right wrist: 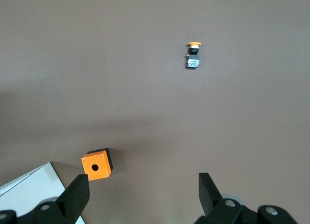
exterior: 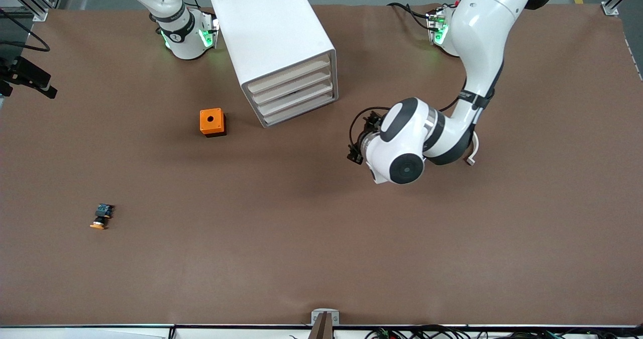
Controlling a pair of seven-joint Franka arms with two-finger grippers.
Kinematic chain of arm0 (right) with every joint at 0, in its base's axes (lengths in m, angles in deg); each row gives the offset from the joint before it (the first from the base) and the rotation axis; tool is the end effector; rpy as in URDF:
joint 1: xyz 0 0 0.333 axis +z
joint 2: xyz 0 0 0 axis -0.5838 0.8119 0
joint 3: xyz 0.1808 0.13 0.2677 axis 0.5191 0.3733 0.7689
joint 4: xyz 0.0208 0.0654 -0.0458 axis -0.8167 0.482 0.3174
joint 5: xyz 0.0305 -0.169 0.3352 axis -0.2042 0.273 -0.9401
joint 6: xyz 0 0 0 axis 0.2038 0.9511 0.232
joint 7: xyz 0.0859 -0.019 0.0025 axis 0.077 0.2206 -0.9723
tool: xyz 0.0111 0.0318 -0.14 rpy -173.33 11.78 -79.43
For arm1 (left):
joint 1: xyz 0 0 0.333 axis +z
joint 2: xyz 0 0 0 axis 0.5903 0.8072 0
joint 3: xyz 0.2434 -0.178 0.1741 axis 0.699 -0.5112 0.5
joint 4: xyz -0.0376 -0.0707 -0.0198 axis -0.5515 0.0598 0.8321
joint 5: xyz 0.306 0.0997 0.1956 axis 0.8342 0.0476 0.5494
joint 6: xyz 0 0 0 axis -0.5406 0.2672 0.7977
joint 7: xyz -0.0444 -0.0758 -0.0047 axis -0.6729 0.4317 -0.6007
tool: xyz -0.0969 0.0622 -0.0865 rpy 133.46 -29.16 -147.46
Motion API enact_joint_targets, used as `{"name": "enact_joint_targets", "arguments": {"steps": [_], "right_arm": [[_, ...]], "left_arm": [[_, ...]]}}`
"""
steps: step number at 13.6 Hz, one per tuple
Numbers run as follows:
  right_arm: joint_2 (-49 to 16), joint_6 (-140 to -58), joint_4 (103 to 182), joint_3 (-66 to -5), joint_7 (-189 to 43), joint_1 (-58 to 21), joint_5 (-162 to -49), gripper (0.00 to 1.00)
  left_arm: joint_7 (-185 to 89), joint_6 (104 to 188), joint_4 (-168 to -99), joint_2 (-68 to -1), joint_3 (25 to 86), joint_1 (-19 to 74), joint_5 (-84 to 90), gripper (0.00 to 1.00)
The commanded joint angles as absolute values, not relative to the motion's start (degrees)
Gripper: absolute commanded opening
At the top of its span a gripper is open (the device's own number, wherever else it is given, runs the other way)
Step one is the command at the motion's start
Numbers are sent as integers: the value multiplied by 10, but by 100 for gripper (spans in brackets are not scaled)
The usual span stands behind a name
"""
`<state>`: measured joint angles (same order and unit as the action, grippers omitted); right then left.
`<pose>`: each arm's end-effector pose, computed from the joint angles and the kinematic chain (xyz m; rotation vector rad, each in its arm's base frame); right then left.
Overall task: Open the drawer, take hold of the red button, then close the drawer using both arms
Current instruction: 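Reach the left gripper toward the white cabinet's drawer handle, then grasp the drawer handle with the left gripper and pull it open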
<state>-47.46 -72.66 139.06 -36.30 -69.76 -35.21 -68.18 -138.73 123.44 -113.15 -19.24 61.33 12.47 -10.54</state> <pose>0.4875 -0.0566 0.6421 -3.1322 0.1110 -0.0332 0.5265 -0.4179 0.2853 -2.2992 -1.5818 0.9621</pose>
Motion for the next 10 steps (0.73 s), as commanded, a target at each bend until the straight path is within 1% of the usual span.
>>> {"name": "enact_joint_targets", "arguments": {"steps": [1,5,8,10], "right_arm": [[-495,-729,1409,-357,-698,-358,-672,100],[-496,-731,1411,-356,-697,-358,-673,100],[-497,-734,1418,-357,-697,-361,-673,100],[-508,-741,1434,-357,-697,-362,-673,100]], "left_arm": [[-1481,1231,-1121,-181,616,108,-126,100],[-1619,1225,-1143,-168,616,90,-199,100],[-1713,1225,-1145,-146,616,72,-248,99],[-1760,1226,-1144,-133,616,68,-273,96]]}}
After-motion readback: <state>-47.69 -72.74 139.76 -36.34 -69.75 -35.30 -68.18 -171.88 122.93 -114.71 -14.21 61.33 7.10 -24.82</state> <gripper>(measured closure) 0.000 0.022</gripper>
